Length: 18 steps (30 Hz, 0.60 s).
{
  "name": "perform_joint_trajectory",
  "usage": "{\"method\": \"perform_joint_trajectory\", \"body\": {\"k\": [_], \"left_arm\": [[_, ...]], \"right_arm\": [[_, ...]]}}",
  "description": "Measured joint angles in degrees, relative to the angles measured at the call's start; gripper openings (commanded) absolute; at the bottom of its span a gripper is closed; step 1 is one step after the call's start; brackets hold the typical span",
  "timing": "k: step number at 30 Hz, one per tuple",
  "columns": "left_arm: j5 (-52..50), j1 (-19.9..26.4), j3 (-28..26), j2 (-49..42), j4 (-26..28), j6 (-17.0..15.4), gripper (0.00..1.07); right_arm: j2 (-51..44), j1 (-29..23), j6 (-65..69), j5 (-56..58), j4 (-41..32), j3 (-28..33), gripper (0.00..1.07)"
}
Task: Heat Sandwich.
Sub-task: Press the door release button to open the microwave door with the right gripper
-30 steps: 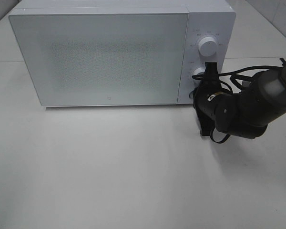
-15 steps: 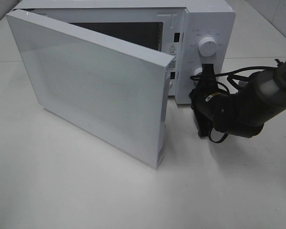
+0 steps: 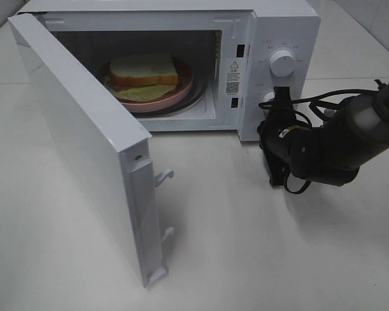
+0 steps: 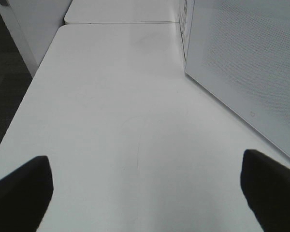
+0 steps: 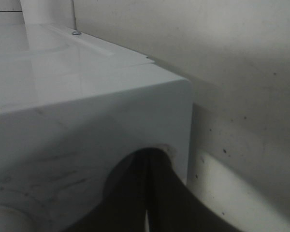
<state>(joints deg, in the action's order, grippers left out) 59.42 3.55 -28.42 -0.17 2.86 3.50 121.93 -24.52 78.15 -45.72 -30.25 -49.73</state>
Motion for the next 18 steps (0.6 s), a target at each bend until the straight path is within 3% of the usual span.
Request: {"method": "perform_joint_trajectory", "body": {"k": [18], "left_arm": [[0.00,0.00,0.00,0.00,0.00,0.00,1.01]], "right_arm": [[-1.32,0.69,0.17,5.27,-0.06,-0.97,0.02]]}}
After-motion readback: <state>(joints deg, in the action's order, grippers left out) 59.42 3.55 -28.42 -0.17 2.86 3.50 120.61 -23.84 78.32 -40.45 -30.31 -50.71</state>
